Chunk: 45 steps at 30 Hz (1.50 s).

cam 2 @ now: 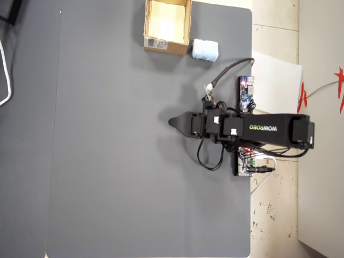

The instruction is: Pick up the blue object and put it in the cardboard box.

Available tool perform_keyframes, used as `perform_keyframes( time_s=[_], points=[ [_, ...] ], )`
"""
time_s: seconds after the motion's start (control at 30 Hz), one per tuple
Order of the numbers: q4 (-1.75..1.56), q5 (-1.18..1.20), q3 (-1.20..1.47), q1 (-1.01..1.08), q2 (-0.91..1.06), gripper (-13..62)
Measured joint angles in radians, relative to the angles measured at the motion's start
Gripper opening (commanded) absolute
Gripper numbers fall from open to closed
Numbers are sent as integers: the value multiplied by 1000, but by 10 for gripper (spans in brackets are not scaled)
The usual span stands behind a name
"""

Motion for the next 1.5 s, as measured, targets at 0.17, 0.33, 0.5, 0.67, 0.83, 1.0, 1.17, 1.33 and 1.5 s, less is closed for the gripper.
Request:
perform_keyframes(
  time_s=[0.17,0.33,0.5,0.67,0.83,1.0,1.17,1.33,1.5],
  points=[
    [-11,2,0,12,0,337],
    [-14,2,0,32,0,337],
    [-14,2,0,60,0,337],
    [-14,2,0,100,0,337],
    [-14,-28,-15,153,0,337],
    [-14,-87,-31,233,0,335],
    [-8,-130,-123,334,0,335],
    [166,-218,-307,443,0,335],
    [430,-219,-486,532,-5,333]
  ],
)
